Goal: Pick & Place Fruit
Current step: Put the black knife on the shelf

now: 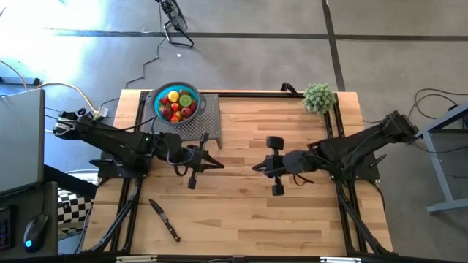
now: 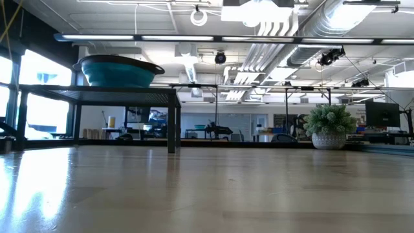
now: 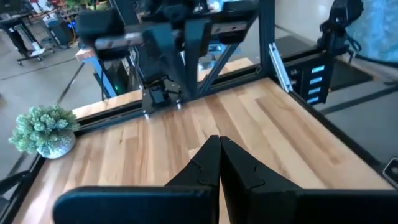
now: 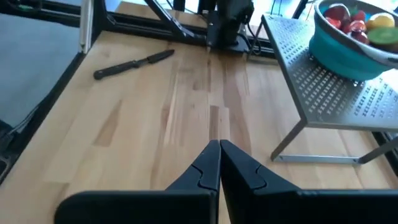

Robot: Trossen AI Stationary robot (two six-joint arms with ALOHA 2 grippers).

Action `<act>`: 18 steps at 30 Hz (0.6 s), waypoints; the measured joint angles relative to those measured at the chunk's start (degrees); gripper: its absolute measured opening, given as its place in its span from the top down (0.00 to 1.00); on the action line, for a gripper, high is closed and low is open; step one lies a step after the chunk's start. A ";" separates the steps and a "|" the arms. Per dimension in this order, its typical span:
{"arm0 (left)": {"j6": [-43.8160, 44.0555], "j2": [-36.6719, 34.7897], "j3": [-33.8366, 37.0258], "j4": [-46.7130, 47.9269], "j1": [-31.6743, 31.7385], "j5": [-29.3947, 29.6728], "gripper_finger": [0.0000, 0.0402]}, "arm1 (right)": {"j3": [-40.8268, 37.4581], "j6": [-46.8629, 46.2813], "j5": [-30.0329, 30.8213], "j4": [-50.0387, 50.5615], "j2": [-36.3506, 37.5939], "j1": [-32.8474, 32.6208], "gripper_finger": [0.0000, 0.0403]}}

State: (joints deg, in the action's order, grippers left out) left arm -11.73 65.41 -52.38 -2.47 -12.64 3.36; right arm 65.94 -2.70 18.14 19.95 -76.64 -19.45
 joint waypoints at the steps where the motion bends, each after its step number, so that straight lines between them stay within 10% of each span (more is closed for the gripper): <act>1: -0.55 0.00 0.00 0.17 0.00 0.00 1.00 | -0.75 0.12 -0.84 -0.90 0.02 0.97 1.00; 18: -1.02 0.00 0.00 1.38 9.04 0.00 1.00 | -2.22 6.66 -12.31 -8.03 0.28 15.09 1.00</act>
State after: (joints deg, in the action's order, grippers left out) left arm -12.75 65.41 -52.38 -1.09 -3.60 3.36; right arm 63.72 3.96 5.82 11.92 -76.36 -4.36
